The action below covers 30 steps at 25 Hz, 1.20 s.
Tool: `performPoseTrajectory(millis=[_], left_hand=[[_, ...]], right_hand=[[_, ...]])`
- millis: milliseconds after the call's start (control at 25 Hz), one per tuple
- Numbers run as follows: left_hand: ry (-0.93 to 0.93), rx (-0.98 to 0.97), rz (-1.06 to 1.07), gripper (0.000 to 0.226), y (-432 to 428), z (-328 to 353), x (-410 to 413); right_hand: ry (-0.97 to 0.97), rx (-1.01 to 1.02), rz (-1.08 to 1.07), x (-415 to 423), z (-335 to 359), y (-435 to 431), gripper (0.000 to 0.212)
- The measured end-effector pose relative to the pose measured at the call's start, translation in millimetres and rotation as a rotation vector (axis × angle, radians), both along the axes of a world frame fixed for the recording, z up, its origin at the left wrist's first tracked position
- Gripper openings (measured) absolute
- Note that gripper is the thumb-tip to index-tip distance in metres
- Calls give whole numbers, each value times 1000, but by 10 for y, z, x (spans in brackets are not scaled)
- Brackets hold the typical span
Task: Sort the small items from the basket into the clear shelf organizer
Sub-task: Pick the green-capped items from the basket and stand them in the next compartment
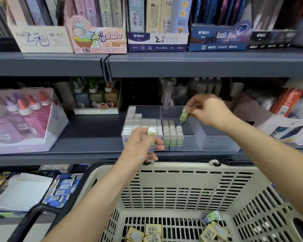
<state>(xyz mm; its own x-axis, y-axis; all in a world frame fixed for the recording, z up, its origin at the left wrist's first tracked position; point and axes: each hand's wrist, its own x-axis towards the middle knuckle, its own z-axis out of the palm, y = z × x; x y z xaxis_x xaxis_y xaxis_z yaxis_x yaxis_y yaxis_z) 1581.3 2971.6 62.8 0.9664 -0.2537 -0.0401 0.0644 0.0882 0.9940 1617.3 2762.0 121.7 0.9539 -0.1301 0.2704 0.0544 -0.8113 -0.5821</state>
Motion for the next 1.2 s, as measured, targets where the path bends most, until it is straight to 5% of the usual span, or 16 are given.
performPoseTrajectory(millis=[200, 360, 480, 640, 760, 920, 1080, 1200], left_hand=[[-129, 86, 64, 13, 44, -51, 31], [-136, 91, 75, 15, 51, -70, 59], [-136, 73, 61, 14, 33, -82, 48], [-153, 60, 40, 19, 23, -85, 46], [-163, 66, 49, 18, 12, -86, 42], [-207, 111, 7, 16, -7, -88, 12], [-385, 280, 245, 22, 78, -55, 30], [-505, 499, 417, 23, 168, -54, 61]], right_hand=[[131, 85, 56, 98, -224, 95, 19], [212, -109, 103, 113, -336, 103, 7], [276, -194, 122, 119, -340, 111, 18], [113, -322, 68, 9, -255, 159, 18], [-35, -102, 147, -200, -165, 336, 14], [102, 133, 400, -441, -179, 539, 5], [18, 296, 248, -338, -59, 309, 16], [-79, 190, 73, -143, -10, 89, 16]])
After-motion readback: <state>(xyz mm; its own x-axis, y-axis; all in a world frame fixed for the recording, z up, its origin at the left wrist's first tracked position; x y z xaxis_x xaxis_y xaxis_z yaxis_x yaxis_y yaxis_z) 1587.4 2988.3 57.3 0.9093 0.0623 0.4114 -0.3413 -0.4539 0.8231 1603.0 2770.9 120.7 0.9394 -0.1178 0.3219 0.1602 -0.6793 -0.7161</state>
